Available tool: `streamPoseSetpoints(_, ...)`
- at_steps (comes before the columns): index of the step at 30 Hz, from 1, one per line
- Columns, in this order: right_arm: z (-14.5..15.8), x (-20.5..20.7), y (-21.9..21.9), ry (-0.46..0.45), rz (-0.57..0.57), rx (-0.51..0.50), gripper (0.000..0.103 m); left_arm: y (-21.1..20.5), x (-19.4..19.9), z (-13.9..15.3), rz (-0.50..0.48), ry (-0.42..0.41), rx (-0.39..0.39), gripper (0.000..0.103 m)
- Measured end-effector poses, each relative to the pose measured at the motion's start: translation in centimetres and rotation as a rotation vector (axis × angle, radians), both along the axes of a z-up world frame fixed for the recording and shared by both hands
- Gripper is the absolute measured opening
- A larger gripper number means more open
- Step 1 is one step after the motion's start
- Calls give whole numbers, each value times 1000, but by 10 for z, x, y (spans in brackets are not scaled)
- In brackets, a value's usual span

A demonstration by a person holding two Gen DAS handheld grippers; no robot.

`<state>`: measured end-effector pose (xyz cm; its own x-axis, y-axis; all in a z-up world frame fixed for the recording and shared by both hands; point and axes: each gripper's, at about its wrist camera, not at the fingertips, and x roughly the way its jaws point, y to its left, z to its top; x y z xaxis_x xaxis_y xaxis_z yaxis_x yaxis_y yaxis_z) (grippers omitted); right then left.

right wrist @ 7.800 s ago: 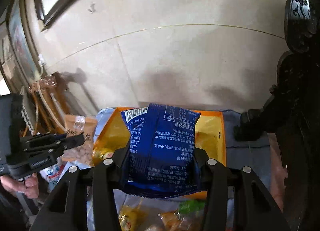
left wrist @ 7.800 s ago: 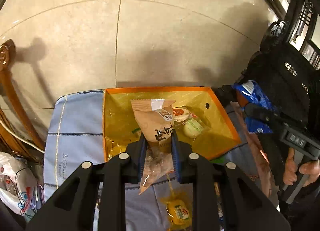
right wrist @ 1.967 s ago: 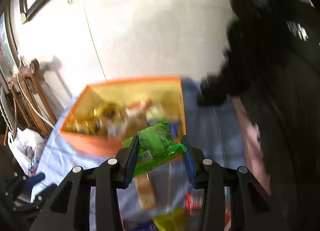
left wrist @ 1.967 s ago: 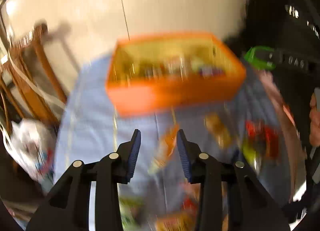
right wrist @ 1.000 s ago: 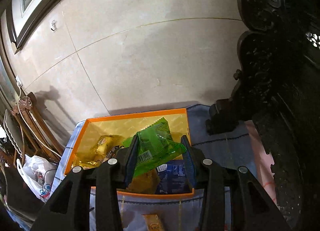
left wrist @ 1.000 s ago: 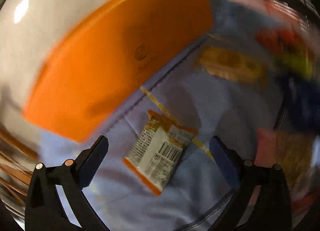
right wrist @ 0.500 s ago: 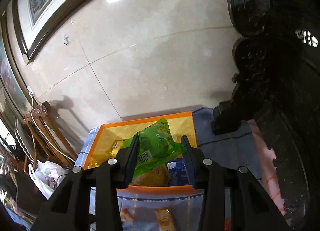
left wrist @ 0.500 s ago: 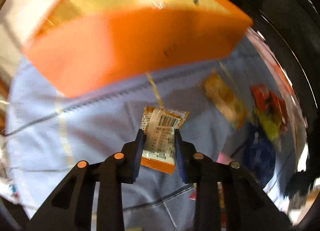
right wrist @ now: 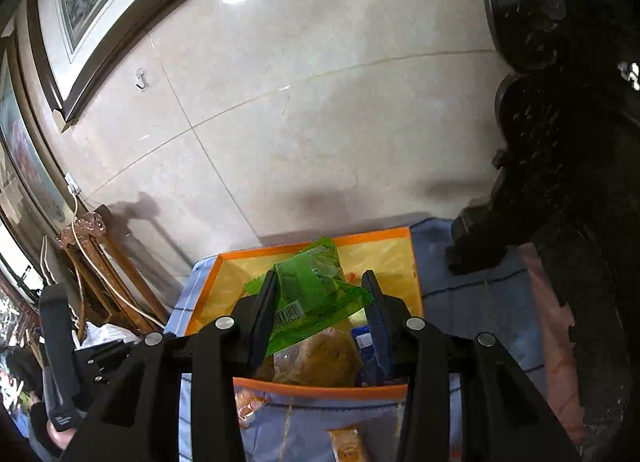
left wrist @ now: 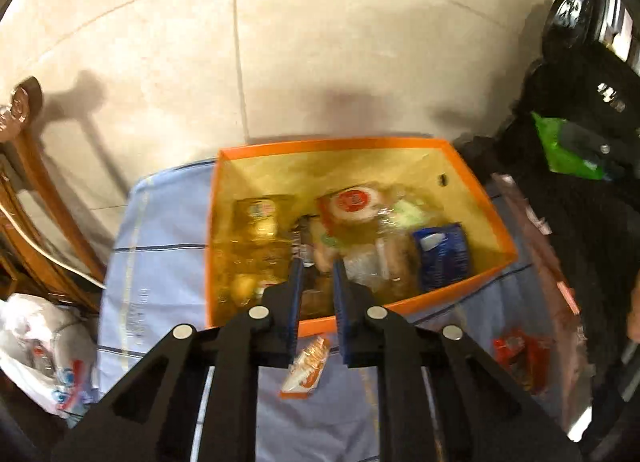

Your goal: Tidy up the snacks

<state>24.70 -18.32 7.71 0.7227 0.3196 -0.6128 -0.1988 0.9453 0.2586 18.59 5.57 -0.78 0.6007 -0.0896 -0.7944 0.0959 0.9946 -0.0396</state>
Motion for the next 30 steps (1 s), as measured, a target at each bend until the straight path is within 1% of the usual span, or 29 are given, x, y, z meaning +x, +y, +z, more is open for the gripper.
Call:
streamPoseSetpoints(1,-1,-2,1,1,19,12,42,0,-6,-6,-30,13,16,51)
streamPoseSetpoints(2,-2,-4,1,1,24,13,42,-2,-11,-16,-53,18,56,88)
streamPoseSetpoints(3,-2,-5,0,-1,26,5,42,-3,-20,-25,-57,8,124,97)
streamPoseSetpoints(4,-2,-6,0,-4,24,-7,42,-5,-30,-40,-68,-14,223,97)
streamPoseSetpoints(5,-3,-7,0,-2,23,-9,42,-7,-37,-55,-80,-19,305,97)
streamPoseSetpoints(6,-4,-7,-1,6,31,-3,42,-7,-41,-77,-86,7,394,97)
streamPoseSetpoints(7,-4,-7,-2,8,31,2,42,-7,-42,-90,-93,37,429,97)
streamPoseSetpoints(9,-4,-7,-2,4,29,0,42,-8,-43,-124,-143,99,453,97)
streamPoseSetpoints(10,-4,-7,-2,1,28,1,42,-9,-42,-135,-148,107,468,97)
streamPoseSetpoints(12,-6,-6,-2,1,26,7,42,-13,-38,-154,-151,111,489,97)
streamPoseSetpoints(14,-9,-5,-1,5,26,20,42,-22,-35,-173,-187,87,474,99)
streamPoseSetpoints(15,-10,-4,0,10,29,19,42,-21,-36,-172,-151,31,434,94)
streamPoseSetpoints(16,-11,-4,1,12,35,18,42,-18,-33,-172,-152,73,355,59)
streamPoseSetpoints(17,-11,-4,2,15,40,16,42,-12,-31,-166,-148,129,219,41)
streamPoseSetpoints(18,-12,-4,2,18,46,15,42,-10,-30,-162,-134,168,178,38)
streamPoseSetpoints(19,-11,-3,3,19,47,11,42,-12,-32,-155,-168,194,160,36)
streamPoseSetpoints(20,-11,-3,2,18,46,10,42,-14,-35,-147,-187,198,151,34)
streamPoseSetpoints(21,-10,-3,2,17,48,9,42,-14,-38,-136,-179,190,149,31)
streamPoseSetpoints(22,-9,-3,2,13,46,5,42,-11,-44,-114,-144,174,126,28)
streamPoseSetpoints(23,-8,-3,1,11,43,0,42,-6,-48,-93,-115,149,79,27)
streamPoseSetpoints(24,-8,-2,1,11,42,-3,42,2,-51,-65,-87,89,-1,27)
streamPoseSetpoints(25,-7,0,1,14,37,-5,42,7,-51,-40,-70,32,-41,27)
streamPoseSetpoints(26,-7,1,2,18,32,-5,42,10,-45,-22,-65,-4,-38,26)
streamPoseSetpoints(27,-6,2,3,19,32,-4,42,10,-38,-6,-68,-31,-17,24)
streamPoseSetpoints(29,-5,3,6,17,40,1,42,7,-15,26,-45,-60,60,23)
streamPoseSetpoints(30,-4,4,8,17,47,1,42,9,-6,37,-51,-83,66,23)
